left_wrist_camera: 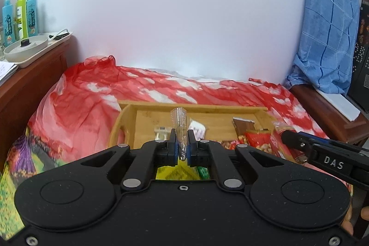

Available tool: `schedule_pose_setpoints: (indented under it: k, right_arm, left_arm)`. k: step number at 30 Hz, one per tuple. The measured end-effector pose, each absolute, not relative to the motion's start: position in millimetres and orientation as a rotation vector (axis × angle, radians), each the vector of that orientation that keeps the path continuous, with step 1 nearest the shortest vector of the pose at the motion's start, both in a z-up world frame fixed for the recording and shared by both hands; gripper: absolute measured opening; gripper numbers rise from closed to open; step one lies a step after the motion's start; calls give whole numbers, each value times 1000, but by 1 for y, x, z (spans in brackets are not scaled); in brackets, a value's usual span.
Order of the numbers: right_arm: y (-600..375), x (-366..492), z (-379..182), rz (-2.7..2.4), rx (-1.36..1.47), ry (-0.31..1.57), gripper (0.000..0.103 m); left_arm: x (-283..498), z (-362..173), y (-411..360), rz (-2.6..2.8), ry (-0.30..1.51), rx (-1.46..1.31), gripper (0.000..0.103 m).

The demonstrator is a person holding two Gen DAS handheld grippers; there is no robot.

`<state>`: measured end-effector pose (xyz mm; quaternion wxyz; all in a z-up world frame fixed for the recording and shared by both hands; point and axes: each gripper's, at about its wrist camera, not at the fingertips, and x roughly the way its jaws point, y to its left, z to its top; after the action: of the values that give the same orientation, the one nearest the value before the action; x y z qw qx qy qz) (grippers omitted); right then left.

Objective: Organize snacks
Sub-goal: 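Carry the cookie and Biscoff biscuit over the tray and lower them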

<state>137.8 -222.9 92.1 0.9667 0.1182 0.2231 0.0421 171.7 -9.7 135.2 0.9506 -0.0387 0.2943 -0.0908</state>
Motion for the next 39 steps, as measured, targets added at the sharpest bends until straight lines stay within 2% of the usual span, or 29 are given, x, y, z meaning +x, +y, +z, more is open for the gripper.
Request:
schedule_pose_setpoints:
  k: [10,18,30,39]
  right_arm:
    - [-213,187,100,101,198,476,37]
    - [-217,235,100,126,234,547,37]
    - [-211,282,68,112,251,653,37]
    - [-199,300,53,110,202,684,37]
  left_arm:
    - [222,138,-12,-241,628,-97,6]
    - [280,136,5,-270,696,-227,6]
    - [327,90,17,-259,808,-425,6]
    - [344,67,4,-228,826,-440,6]
